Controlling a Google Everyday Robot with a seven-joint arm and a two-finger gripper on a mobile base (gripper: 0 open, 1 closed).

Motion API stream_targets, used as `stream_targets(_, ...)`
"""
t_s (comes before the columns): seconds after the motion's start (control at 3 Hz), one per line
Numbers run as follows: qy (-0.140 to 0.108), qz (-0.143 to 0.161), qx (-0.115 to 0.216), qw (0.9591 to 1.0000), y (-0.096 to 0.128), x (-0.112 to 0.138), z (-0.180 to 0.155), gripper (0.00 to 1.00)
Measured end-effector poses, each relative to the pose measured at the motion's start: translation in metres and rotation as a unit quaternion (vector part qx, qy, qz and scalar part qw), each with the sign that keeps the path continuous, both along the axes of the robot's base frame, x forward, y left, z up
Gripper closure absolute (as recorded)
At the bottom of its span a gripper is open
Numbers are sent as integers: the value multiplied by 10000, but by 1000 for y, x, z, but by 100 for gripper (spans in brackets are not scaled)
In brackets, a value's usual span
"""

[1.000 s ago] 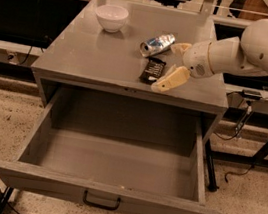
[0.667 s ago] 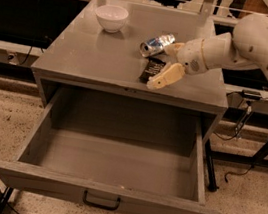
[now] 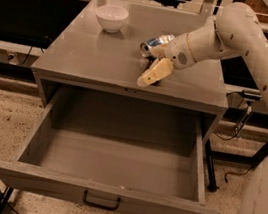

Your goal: Place rxbar chocolate into top drawer

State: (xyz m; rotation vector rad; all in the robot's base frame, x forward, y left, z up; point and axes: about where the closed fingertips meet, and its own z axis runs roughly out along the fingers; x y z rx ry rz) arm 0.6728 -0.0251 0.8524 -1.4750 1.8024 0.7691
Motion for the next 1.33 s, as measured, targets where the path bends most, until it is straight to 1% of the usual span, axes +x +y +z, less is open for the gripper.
stream_targets(0.33,-77,159,-192,9997,5,-5,-4,0)
stream_targets(0.67,-140,81,-251,9996,-3,-1,-7,0)
stream_targets(1.33,-18,-152,-394,9991,-9,20,-16,0)
